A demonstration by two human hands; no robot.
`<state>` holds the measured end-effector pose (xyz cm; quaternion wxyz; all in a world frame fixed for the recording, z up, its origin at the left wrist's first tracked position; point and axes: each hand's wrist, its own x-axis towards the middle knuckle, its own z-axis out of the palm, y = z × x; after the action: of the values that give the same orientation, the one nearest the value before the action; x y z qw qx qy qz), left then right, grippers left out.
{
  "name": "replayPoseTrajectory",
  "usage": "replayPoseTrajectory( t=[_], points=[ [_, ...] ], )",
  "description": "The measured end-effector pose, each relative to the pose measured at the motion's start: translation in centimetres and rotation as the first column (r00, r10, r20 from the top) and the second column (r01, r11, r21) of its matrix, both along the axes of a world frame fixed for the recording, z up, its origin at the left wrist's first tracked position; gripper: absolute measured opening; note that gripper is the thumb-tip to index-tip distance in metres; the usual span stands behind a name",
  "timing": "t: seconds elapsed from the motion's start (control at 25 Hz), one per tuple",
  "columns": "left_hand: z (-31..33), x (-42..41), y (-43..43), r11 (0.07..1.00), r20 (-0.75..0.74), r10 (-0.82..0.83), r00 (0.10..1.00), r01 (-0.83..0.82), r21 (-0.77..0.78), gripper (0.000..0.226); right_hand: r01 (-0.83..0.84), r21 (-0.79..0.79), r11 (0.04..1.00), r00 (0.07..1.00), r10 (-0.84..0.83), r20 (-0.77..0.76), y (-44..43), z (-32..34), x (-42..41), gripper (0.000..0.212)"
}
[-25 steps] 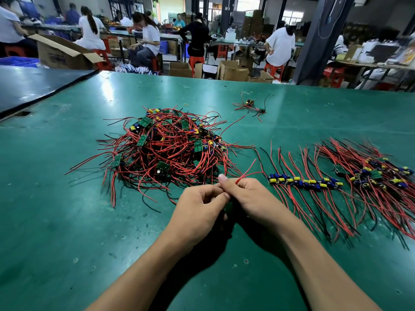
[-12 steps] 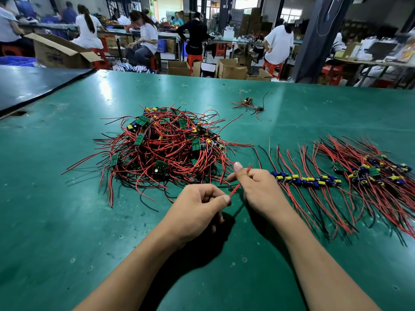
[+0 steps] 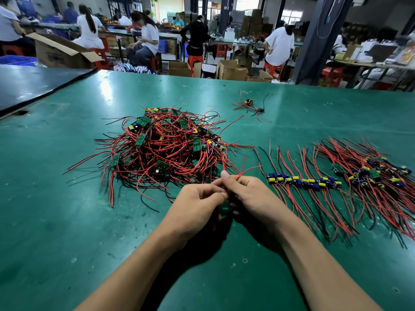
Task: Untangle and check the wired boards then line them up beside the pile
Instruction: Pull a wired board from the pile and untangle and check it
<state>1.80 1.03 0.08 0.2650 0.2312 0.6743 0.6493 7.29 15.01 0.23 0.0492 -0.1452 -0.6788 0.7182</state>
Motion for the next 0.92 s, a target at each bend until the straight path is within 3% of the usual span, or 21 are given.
replayPoseTrajectory(
  t=[0.2, 0.4, 0.6, 0.72, 0.84, 0.92],
  points=[
    [0.3, -0.1, -0.3, 1.0, 0.047, -0.02, 0.999, 0.02, 0.007, 0.022, -0.058, 0.078, 0.995, 0.996, 0.063, -0.066, 0.1, -0.3, -0.2, 0.044],
    [0.8, -0.3, -0.4, 0.998, 0.077, -0.058, 0.995, 0.056, 0.024, 0.021, 0.108, 0.403, 0.909, 0.993, -0.081, -0.083, 1.3, 0.1, 0.0, 0.048],
    [0.9, -0.1, -0.4, 0.998, 0.049, -0.056, 0.997, 0.056, 0.004, 0.02, 0.28, 0.43, 0.858, 0.958, -0.225, -0.175, 2.5, -0.6, -0.2, 0.047],
    [0.9, -0.1, -0.3, 0.998, 0.025, -0.063, 0.998, 0.063, 0.009, 0.02, 0.39, 0.292, 0.873, 0.918, -0.345, -0.194, 2.1, -0.8, -0.7, 0.053],
    [0.9, -0.1, -0.3, 0.997, -0.015, -0.074, 0.997, 0.074, 0.0, 0.021, 0.389, -0.075, 0.918, 0.916, -0.394, -0.077, 1.5, -0.2, -1.1, 0.063],
    [0.8, -0.2, -0.4, 0.997, -0.026, -0.077, 0.997, 0.077, 0.0, 0.021, 0.301, -0.335, 0.893, 0.95, -0.31, 0.028, 1.7, 0.4, -0.9, 0.07]
  ],
)
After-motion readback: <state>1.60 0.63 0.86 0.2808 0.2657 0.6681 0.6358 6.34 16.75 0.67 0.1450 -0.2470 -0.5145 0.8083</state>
